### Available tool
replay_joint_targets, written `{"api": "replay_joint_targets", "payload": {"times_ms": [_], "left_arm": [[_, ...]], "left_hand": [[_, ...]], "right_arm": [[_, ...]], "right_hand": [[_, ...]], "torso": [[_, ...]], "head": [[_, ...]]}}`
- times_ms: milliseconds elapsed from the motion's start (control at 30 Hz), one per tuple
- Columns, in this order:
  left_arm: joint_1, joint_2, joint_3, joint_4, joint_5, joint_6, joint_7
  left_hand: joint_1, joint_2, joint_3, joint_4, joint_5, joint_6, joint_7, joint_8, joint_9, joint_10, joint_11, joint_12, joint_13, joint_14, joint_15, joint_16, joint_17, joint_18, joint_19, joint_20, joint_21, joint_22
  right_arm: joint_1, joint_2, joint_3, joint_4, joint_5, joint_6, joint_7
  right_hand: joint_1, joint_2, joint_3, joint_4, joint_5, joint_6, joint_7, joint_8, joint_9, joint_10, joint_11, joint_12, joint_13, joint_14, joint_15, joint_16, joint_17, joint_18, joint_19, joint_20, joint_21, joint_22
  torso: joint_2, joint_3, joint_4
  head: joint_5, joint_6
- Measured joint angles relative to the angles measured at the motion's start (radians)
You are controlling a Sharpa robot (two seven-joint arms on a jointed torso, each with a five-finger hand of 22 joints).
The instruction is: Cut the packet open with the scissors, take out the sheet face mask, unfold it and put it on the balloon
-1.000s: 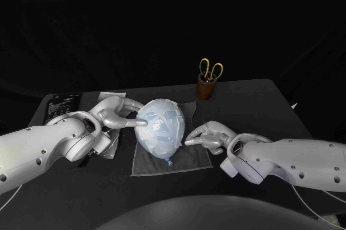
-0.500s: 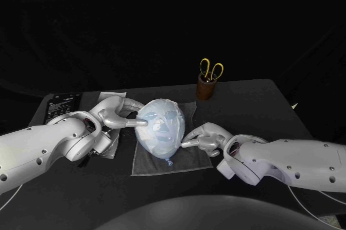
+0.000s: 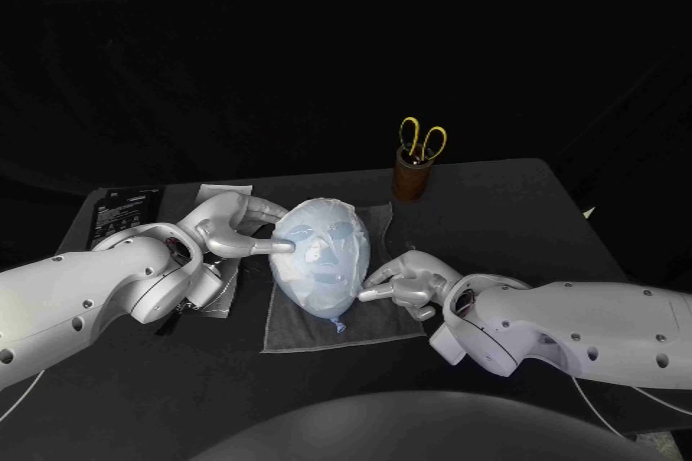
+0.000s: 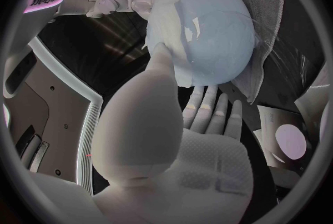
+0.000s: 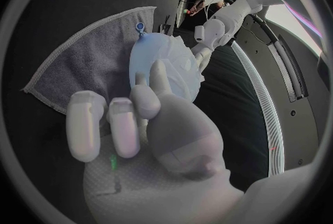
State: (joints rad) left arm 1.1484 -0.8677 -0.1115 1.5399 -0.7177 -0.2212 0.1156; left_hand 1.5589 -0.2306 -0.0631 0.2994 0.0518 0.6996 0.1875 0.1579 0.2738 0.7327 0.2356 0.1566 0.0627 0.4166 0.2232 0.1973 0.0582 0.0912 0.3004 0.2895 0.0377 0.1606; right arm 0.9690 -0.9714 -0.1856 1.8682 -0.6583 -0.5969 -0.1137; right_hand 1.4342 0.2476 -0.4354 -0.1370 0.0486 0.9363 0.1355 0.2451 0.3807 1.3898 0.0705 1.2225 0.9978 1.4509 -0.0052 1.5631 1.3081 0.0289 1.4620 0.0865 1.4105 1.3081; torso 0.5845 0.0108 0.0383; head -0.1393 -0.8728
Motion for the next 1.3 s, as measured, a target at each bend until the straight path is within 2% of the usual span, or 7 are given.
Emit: {"api": "replay_joint_targets", "payload": {"times_ms": [233, 367, 567, 733, 833, 1133, 1300], "left_arm": [[0.0, -0.001, 0.0, 0.001, 0.0, 0.0, 0.0], [0.0, -0.002, 0.0, 0.001, 0.0, 0.0, 0.0], [0.0, -0.002, 0.0, 0.001, 0.0, 0.0, 0.0], [0.0, -0.002, 0.0, 0.001, 0.0, 0.0, -0.001], [0.0, -0.003, 0.0, 0.001, 0.0, 0.0, -0.001], [0.0, -0.002, 0.0, 0.0, 0.0, 0.0, -0.002], [0.0, -0.002, 0.0, 0.0, 0.0, 0.0, -0.002]], "left_hand": [[0.0, 0.0, 0.0, 0.0, 0.0, 0.0, 0.0, 0.0, 0.0, 0.0, 0.0, -0.001, 0.0, 0.0, 0.0, 0.0, 0.0, 0.0, 0.0, 0.0, 0.0, 0.0], [0.0, 0.0, 0.0, 0.0, 0.0, 0.0, 0.0, 0.0, 0.0, 0.0, 0.0, -0.001, 0.0, 0.0, 0.0, 0.0, 0.0, 0.0, 0.0, 0.0, 0.0, 0.0], [0.0, 0.0, 0.0, 0.0, 0.0, 0.0, 0.0, 0.0, 0.001, 0.0, 0.0, -0.001, 0.0, 0.0, 0.0, 0.0, 0.0, 0.0, 0.0, 0.0, 0.0, 0.0], [0.0, 0.0, 0.0, 0.0, 0.0, 0.0, 0.0, 0.0, 0.001, 0.0, 0.0, -0.001, 0.0, 0.0, 0.0, 0.0, 0.0, 0.001, 0.0, 0.0, 0.0, -0.001], [0.0, 0.0, 0.0, 0.0, 0.0, 0.0, 0.0, 0.0, 0.001, 0.0, 0.0, -0.001, 0.0, 0.0, 0.0, 0.0, 0.001, 0.013, 0.0, 0.0, 0.0, -0.002], [0.0, 0.0, 0.0, 0.0, 0.0, 0.0, 0.0, 0.0, 0.001, 0.0, 0.0, -0.001, 0.001, 0.0, 0.0, 0.0, 0.001, 0.013, 0.0, 0.0, 0.0, -0.002], [0.0, 0.0, 0.0, 0.0, 0.0, 0.0, 0.0, 0.0, 0.0, 0.0, 0.0, -0.003, 0.001, 0.0, 0.0, 0.0, 0.001, 0.013, 0.0, 0.0, 0.0, -0.002]], "right_arm": [[-0.001, 0.006, 0.0, 0.004, 0.024, -0.009, 0.006], [-0.002, 0.007, 0.0, 0.008, 0.038, -0.017, 0.014], [-0.004, 0.007, 0.0, 0.02, 0.067, -0.039, 0.034], [-0.005, 0.005, -0.001, 0.024, 0.086, -0.056, 0.048], [-0.005, 0.005, -0.001, 0.026, 0.095, -0.064, 0.055], [-0.005, 0.005, -0.001, 0.03, 0.118, -0.078, 0.068], [-0.005, 0.011, -0.001, 0.028, 0.129, -0.086, 0.071]], "right_hand": [[0.011, 0.011, -0.001, -0.031, 0.0, 0.003, -0.003, -0.006, -0.007, 0.0, 0.0, 0.0, 0.0, 0.0, 0.0, 0.002, -0.001, 0.0, -0.002, 0.002, 0.0, 0.0], [0.021, 0.02, 0.0, -0.05, 0.0, 0.009, 0.002, -0.011, -0.011, 0.0, 0.0, 0.0, 0.0, 0.0, 0.0, 0.002, -0.001, 0.0, -0.002, 0.002, 0.0, 0.0], [0.034, 0.034, -0.001, -0.078, 0.0, 0.02, -0.002, -0.011, -0.016, 0.0, 0.0, 0.003, 0.001, 0.0, 0.0, 0.002, -0.001, 0.0, -0.002, 0.002, 0.004, -0.001], [0.037, 0.037, -0.001, -0.084, 0.0, 0.021, -0.003, -0.011, -0.017, 0.0, 0.0, 0.004, 0.001, 0.0, 0.0, 0.001, -0.001, 0.0, -0.002, 0.002, 0.004, -0.001], [0.035, 0.039, -0.001, -0.086, 0.0, 0.029, -0.003, -0.011, -0.018, 0.0, 0.0, 0.005, 0.001, 0.002, 0.002, 0.004, 0.0, 0.0, -0.002, 0.002, 0.009, -0.001], [0.022, 0.051, 0.008, -0.091, 0.0, 0.047, -0.008, -0.011, -0.022, 0.0, 0.0, 0.008, 0.002, 0.002, 0.002, 0.004, 0.0, 0.0, -0.002, 0.002, 0.009, 0.0], [-0.002, 0.046, 0.014, -0.088, 0.0, 0.06, -0.014, -0.015, -0.025, 0.0, 0.0, 0.011, 0.003, 0.002, 0.002, 0.004, 0.0, 0.0, -0.002, 0.001, 0.013, 0.0]], "torso": [[0.0, 0.0, 0.0], [0.0, 0.0001, 0.0001], [0.0, 0.0001, 0.0001], [0.0, 0.0002, 0.0001], [0.0, 0.0002, -0.0001], [0.0, 0.0002, -0.0002], [0.0, 0.0001, -0.0002]], "head": [[0.001, 0.0], [0.001, 0.0], [0.0, 0.0], [0.0, 0.0], [-0.001, 0.0], [-0.001, 0.0], [-0.003, 0.0]]}}
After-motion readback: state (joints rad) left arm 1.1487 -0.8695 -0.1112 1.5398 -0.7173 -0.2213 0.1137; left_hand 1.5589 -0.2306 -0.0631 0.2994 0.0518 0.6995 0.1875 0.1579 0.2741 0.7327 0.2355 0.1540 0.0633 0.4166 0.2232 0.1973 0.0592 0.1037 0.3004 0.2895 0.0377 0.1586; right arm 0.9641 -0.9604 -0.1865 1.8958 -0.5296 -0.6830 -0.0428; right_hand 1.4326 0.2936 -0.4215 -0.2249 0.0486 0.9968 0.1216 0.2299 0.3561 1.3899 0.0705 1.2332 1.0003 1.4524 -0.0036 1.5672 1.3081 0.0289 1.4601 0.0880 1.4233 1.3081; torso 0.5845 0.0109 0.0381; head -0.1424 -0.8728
